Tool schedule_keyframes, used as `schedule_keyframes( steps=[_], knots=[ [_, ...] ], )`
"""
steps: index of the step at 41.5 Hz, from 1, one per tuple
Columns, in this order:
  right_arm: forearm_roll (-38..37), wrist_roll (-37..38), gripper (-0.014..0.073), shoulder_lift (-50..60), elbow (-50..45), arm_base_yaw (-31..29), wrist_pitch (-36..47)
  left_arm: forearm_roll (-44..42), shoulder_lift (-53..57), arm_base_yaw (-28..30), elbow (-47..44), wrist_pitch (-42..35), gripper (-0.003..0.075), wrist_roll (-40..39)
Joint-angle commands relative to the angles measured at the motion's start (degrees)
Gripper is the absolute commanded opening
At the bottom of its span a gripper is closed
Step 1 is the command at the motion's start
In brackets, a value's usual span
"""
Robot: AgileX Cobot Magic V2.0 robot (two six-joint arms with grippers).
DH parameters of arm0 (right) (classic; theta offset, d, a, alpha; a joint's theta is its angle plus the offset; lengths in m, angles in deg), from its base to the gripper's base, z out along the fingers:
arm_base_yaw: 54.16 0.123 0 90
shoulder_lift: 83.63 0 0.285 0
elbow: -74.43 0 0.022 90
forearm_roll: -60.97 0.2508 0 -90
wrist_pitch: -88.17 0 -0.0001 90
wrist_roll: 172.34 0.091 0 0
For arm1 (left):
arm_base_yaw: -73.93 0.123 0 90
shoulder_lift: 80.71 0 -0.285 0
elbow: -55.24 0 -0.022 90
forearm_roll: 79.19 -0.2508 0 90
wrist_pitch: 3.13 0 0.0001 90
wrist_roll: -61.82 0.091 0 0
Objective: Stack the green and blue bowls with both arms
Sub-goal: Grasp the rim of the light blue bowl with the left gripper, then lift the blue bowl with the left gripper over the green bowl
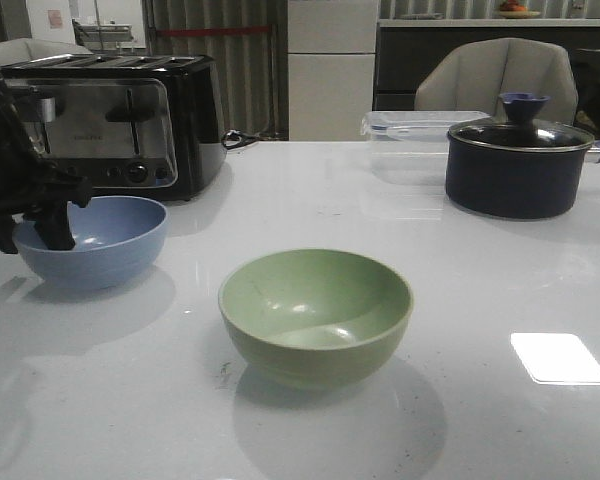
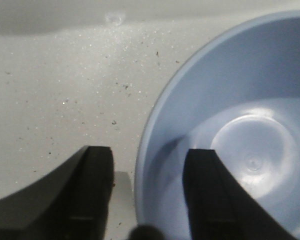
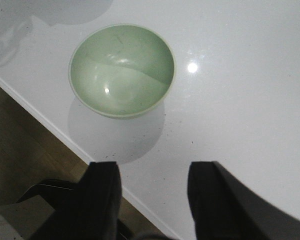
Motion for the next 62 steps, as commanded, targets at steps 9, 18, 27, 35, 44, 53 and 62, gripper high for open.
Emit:
schedule_keyframes(
  steps=[9,18,27,35,44,53,62],
  knots=[
    [0.98,-0.56,0.0434,0.54,1.57,0.04,3.27,0.76,3.25,-0.33,2.89,-1.5,0.0111,-0.06],
    [0.98,-0.56,0.0434,0.54,1.57,0.04,3.27,0.88,4.05,-0.33,5.04,2.54,0.0093,-0.06],
    [0.98,-0.56,0.0434,0.54,1.57,0.04,3.27,2.94,9.94,-1.74,7.36,5.4,0.0093,-0.06],
    [0.98,-0.56,0.0434,0.54,1.57,0.04,3.27,3.61,16.43,-7.15,7.74,6.62,0.0093,-0.06],
    [0.98,-0.56,0.0434,0.54,1.57,0.04,3.27,6.24,18.44,-17.06,7.74,7.44,0.0093,-0.06],
    [0.98,-0.56,0.0434,0.54,1.57,0.04,3.27,6.95,15.61,-25.12,7.74,7.94,0.0093,-0.02],
    [0.98,-0.56,0.0434,0.54,1.57,0.04,3.27,7.07,11.04,-27.81,7.74,9.94,0.0093,-0.02]
  ],
)
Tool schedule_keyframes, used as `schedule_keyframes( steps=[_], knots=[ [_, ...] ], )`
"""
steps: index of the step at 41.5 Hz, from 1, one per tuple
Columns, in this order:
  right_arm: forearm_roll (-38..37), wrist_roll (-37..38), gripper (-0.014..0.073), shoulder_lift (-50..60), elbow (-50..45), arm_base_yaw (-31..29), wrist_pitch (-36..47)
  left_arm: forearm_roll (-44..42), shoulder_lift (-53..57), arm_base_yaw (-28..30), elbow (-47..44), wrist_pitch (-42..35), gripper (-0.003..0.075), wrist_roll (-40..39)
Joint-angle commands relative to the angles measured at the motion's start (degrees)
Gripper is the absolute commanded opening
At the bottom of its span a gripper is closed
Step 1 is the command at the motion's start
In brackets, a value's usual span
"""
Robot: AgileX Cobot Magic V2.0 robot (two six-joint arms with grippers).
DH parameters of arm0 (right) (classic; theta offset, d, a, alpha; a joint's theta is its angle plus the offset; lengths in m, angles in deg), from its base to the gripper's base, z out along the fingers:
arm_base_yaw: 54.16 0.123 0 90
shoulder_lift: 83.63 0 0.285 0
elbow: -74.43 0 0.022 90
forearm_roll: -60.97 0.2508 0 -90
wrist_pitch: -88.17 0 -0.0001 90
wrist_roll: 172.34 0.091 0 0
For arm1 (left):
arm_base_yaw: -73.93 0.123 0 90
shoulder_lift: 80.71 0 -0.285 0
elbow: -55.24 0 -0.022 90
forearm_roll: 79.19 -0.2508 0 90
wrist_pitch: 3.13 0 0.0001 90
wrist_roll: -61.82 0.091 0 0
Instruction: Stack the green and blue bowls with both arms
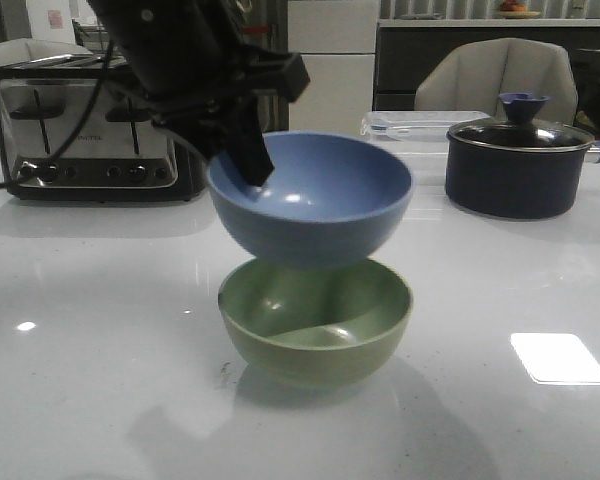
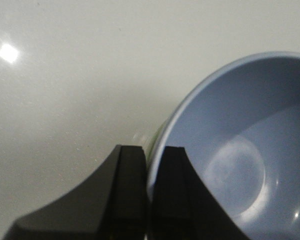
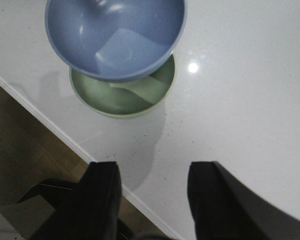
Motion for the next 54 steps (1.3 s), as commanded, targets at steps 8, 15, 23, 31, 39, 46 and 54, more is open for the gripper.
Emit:
schedule_keyframes(
  steps=[8,15,23,31,39,46,54],
  knots=[
    [0.85,-0.56,0.0434,0.54,1.57,0.04,3.27,2.07,-2.27,-1.67,1.82,-0.69,0.0094,-0.02],
    [0.85,-0.56,0.0434,0.54,1.57,0.04,3.27,3.24,-3.38,-2.05,1.82,-0.8,0.0171,-0.02],
    [0.85,-0.56,0.0434,0.54,1.57,0.04,3.27,2.84,-3.52,-1.94,1.82,-1.02,0.0372,-0.02],
    [0.85,-0.56,0.0434,0.54,1.57,0.04,3.27,-2.18,-1.48,-1.94,1.82,-0.78,0.0392,0.07],
    [0.85,-0.56,0.0434,0.54,1.57,0.04,3.27,-5.34,6.32,-1.94,1.34,-0.42,0.0392,-0.03],
    [0.85,-0.56,0.0434,0.54,1.57,0.04,3.27,-6.56,15.8,-1.94,-4.12,-1.75,0.0391,-0.03],
    [0.85,-0.56,0.0434,0.54,1.57,0.04,3.27,-8.23,28.35,-1.94,-14.21,-4.31,0.0391,-0.03]
  ],
)
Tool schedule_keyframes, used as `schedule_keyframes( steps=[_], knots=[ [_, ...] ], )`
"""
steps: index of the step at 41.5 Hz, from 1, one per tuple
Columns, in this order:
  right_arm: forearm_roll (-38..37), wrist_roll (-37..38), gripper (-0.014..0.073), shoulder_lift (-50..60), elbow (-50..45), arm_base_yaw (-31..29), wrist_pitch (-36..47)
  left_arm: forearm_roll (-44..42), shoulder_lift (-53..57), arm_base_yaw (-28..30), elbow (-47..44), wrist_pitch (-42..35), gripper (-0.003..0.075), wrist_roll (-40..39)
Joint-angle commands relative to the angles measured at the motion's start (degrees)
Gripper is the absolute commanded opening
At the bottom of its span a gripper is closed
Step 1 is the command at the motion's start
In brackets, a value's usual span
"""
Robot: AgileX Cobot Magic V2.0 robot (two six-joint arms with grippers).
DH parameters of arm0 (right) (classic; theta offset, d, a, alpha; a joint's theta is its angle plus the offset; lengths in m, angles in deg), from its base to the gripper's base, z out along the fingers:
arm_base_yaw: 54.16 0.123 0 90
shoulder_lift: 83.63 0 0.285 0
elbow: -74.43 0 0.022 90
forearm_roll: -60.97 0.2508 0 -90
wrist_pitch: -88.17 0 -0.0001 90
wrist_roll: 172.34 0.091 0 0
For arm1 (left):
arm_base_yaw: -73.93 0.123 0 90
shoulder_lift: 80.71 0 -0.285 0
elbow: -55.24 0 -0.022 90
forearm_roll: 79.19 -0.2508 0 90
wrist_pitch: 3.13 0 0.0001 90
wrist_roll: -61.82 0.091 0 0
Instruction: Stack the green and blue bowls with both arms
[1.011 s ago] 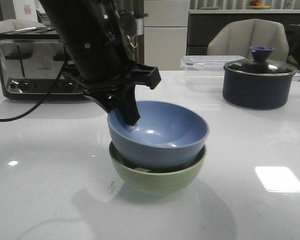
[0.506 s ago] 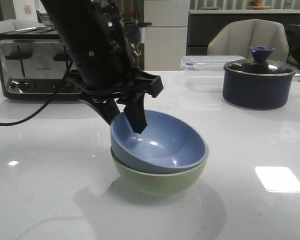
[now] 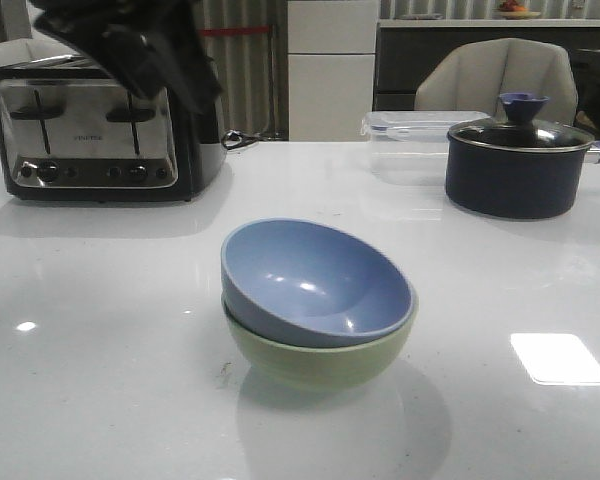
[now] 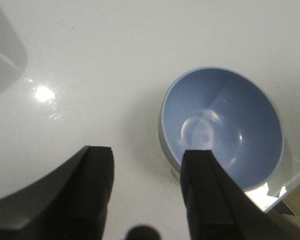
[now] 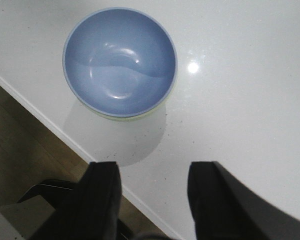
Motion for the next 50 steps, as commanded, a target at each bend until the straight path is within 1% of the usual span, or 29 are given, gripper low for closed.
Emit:
schedule_keyframes(
  steps=[1,9,17,28,34,39,43,50],
  knots=[
    [0.85,-0.56,0.0434,0.54,1.57,0.04,3.27,-0.58,8.62,-0.32,-3.65,-4.46,0.0391,-0.03],
    [0.85,-0.56,0.0434,0.54,1.57,0.04,3.27,-1.81,20.63,-0.32,-12.78,-4.61,0.0391,-0.03],
    [0.85,-0.56,0.0434,0.54,1.57,0.04,3.22,-1.81,30.97,-0.32,-19.92,-4.61,0.0391,-0.54],
    [0.59,-0.56,0.0434,0.54,1.57,0.04,2.36,-1.82,41.02,-0.32,-26.71,-4.42,0.0391,-1.8],
    [-0.17,-0.56,0.0434,0.54,1.57,0.04,1.56,-2.78,43.5,-0.32,-28.66,-4.2,0.0388,-2.31],
    [-0.17,-0.5,0.0434,0.54,1.57,0.04,0.9,-4.74,43.6,-0.32,-29.28,-3.81,0.0363,-4.67],
    [-0.17,-0.14,0.0434,0.54,1.57,-0.15,0.9,-4.74,43.6,-0.32,-29.62,-3.92,0.0349,-4.9],
    [-0.17,-0.07,0.0434,0.54,1.57,-0.5,0.9,-4.74,43.6,-0.32,-29.88,-3.92,0.0349,-5.03]
  ],
)
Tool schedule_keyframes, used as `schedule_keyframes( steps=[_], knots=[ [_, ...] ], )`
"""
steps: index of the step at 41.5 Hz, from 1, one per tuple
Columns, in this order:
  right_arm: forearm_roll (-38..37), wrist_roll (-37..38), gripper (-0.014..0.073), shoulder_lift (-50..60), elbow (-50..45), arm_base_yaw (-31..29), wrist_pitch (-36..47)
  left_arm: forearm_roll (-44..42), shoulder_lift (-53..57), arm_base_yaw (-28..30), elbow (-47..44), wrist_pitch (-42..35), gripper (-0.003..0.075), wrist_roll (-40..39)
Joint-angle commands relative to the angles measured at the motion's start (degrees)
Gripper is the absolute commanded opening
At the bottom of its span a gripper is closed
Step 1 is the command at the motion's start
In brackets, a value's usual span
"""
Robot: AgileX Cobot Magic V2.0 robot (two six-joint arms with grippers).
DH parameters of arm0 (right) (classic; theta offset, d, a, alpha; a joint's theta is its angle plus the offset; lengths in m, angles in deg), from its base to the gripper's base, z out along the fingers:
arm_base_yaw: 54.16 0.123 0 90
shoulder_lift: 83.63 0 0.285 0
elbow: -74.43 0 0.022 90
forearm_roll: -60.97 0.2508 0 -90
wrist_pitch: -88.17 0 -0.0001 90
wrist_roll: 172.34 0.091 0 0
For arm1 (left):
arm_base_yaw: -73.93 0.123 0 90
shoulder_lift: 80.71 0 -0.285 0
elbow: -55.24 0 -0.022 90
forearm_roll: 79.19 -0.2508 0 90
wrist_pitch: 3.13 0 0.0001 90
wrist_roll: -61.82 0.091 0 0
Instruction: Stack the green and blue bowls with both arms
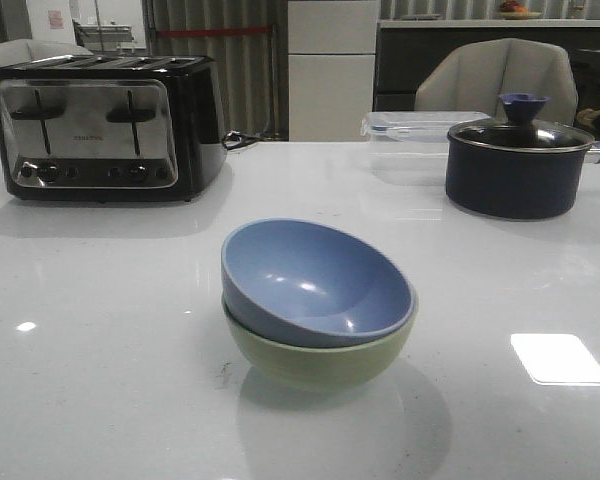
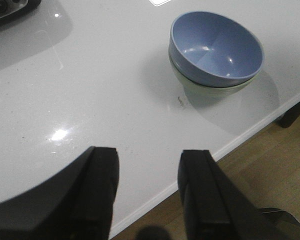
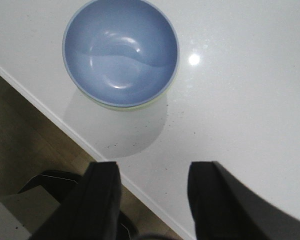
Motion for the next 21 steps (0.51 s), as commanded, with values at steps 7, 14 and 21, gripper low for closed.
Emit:
schedule_keyframes(
  steps=[7,14,21],
  knots=[
    [0.19,-0.03,0.0324,0.54,1.57,-0.61,2.66,-0.27,0.18,-0.32,1.54,-3.52,0.0345,-0.65],
    [0.19,-0.03,0.0135,0.54,1.57,-0.61,2.66,-0.27,0.18,-0.32,1.54,-3.52,0.0268,-0.65],
    [0.19,-0.03,0.0065,0.54,1.57,-0.61,2.66,-0.27,0.18,-0.32,1.54,-3.52,0.015,-0.65]
  ],
)
